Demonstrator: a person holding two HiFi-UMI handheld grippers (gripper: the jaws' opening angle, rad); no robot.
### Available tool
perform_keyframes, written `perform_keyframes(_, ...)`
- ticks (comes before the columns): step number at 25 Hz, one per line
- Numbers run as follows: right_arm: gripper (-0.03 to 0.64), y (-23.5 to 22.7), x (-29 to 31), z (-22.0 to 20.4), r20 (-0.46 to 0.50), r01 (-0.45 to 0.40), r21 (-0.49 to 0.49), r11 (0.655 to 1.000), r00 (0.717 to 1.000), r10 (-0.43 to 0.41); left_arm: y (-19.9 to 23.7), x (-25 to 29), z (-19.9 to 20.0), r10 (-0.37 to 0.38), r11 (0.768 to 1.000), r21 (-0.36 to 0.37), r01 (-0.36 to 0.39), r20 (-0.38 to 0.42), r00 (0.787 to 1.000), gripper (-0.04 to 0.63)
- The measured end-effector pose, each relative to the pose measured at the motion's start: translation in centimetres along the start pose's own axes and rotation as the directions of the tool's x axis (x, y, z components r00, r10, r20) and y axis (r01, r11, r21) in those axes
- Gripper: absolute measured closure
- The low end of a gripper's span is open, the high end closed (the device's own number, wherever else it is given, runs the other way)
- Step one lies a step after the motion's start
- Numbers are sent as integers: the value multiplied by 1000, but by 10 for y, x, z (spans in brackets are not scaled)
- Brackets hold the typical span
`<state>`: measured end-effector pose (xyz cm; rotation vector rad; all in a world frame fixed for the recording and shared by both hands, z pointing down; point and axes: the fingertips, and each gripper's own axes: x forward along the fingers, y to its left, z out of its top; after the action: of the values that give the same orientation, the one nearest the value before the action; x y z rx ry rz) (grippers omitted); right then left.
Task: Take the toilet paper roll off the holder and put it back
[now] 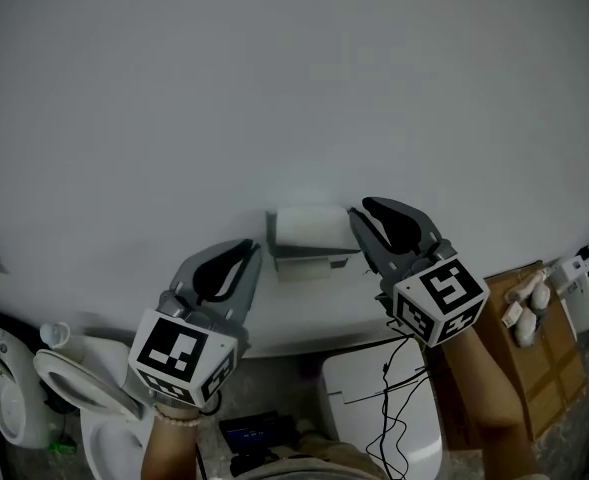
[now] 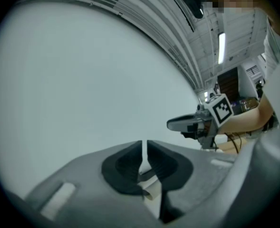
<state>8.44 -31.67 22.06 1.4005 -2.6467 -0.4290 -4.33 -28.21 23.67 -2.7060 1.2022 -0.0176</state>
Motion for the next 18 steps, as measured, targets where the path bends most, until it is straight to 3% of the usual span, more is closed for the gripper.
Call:
perform_keyframes(3, 614, 9, -16, 2, 12, 26, -8, 1000, 1000, -25, -4, -16, 4, 14, 1000, 11, -14, 17, 1000, 601)
perform_keyframes(8, 614, 29, -41, -2, -6, 62, 7, 998, 998, -62, -18, -36, 1, 10, 999, 43, -10, 15, 1000, 601)
perform_keyframes(18, 614, 67, -87, -31, -35, 156, 41, 987, 987, -155, -42, -78, -34, -7, 1000, 24, 8, -46, 999, 601)
